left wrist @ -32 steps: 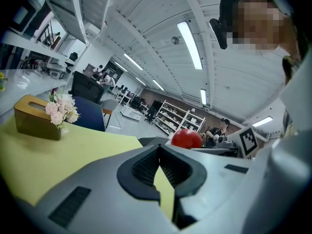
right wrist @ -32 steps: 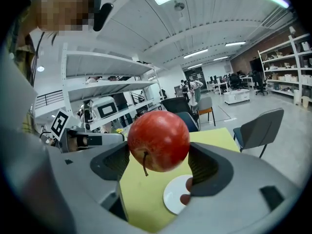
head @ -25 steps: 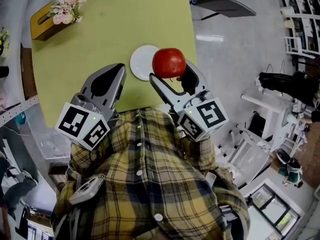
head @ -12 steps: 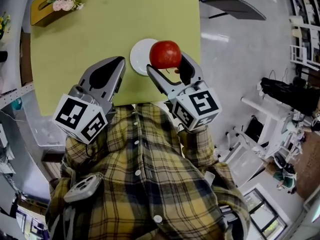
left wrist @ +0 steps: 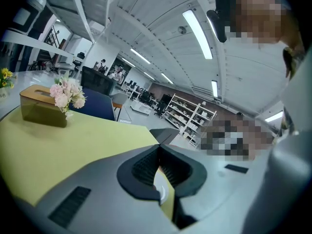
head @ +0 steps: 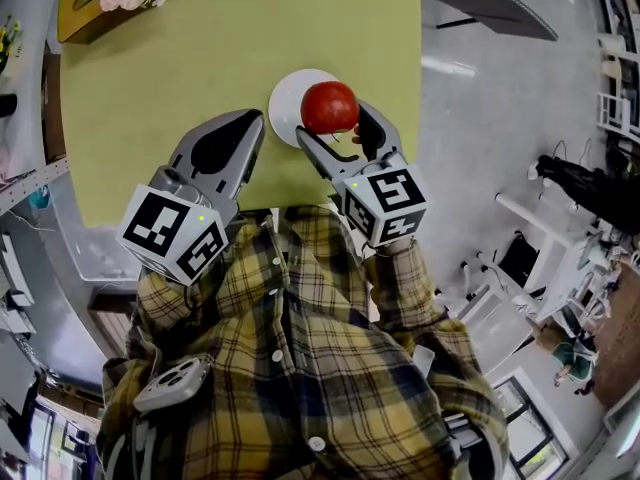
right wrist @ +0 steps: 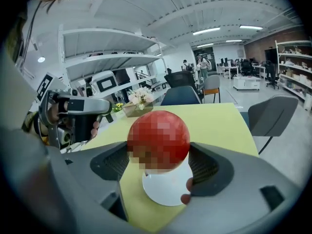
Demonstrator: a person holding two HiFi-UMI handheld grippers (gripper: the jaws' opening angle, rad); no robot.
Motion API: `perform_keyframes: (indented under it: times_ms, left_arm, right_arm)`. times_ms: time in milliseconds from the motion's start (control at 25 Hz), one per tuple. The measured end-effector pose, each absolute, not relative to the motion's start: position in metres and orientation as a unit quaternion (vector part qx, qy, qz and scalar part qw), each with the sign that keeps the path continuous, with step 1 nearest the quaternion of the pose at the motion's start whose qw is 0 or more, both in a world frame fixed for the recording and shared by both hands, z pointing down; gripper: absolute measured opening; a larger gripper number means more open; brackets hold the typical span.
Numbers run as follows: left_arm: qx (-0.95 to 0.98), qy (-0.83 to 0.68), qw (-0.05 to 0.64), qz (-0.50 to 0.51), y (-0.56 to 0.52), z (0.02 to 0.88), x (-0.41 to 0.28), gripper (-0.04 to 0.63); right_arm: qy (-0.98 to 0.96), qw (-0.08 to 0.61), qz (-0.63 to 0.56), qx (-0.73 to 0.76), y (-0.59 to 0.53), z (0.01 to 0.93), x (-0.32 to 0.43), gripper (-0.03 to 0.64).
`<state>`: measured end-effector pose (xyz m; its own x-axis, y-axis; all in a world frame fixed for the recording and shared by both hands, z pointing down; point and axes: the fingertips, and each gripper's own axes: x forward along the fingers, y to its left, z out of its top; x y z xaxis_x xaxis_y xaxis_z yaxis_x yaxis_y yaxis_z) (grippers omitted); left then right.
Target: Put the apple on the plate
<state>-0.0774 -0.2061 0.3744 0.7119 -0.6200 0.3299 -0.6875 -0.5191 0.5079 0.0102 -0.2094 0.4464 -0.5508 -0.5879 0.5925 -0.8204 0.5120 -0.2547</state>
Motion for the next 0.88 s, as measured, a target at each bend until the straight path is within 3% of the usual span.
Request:
perform_keyframes:
  times_ms: [880]
  left_arm:
    - [0.843, -0.403, 0.351, 0.064, -0.203, 0.415, -0.083, 0.008]
  right_arm:
    - [-0.823, 0.279, 0.286, 0.405, -0.210, 0.537, 0.005, 0.373]
